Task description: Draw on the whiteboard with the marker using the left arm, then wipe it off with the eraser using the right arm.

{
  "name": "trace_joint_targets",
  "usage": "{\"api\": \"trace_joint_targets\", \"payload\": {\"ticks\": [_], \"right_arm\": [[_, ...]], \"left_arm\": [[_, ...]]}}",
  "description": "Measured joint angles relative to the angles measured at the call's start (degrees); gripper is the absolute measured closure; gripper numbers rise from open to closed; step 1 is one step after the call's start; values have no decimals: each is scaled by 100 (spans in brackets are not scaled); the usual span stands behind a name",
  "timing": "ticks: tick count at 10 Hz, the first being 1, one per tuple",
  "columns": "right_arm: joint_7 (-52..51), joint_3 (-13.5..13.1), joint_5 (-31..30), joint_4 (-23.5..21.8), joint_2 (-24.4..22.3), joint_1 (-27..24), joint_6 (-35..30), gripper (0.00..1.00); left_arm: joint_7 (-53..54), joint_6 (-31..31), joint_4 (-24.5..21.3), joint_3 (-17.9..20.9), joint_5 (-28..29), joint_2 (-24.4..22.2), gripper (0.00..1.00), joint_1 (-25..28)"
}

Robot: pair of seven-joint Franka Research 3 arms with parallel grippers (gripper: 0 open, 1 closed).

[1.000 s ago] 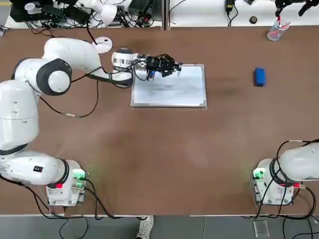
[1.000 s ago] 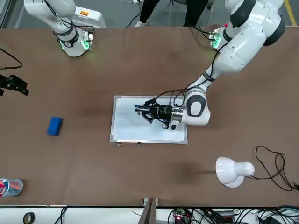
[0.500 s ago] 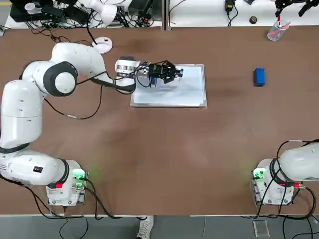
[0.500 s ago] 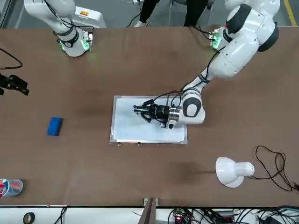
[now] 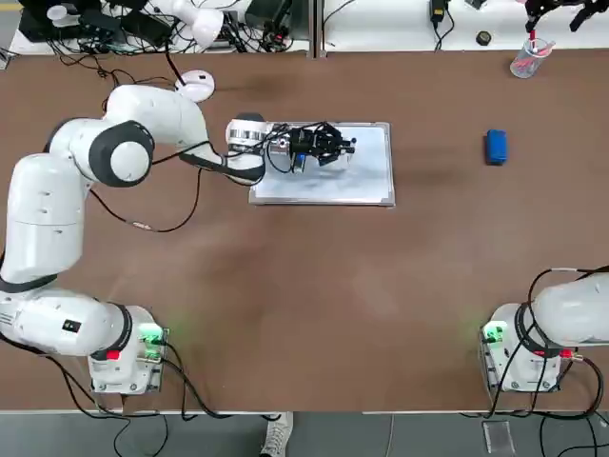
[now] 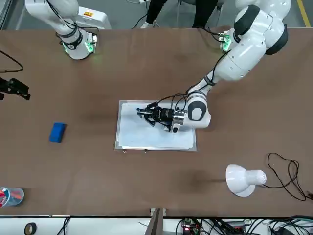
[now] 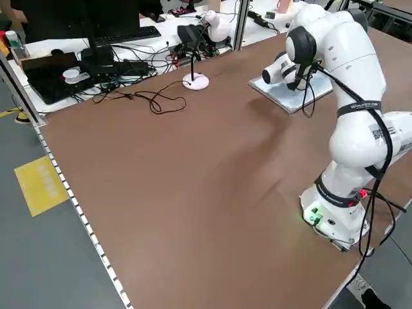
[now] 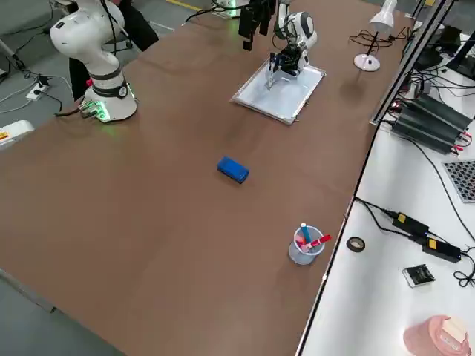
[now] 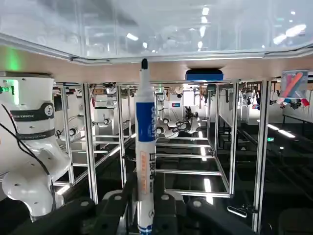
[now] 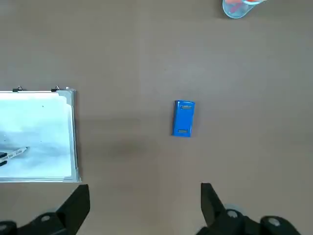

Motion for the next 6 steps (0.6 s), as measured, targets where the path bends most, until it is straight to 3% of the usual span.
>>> {"api": "trace_joint_targets", "payload": {"ticks": [6], "right_arm": [[2, 0, 0, 0, 0, 0, 0, 0]], "left_arm": [[205, 66, 13, 64, 0, 67, 83, -110]]}}
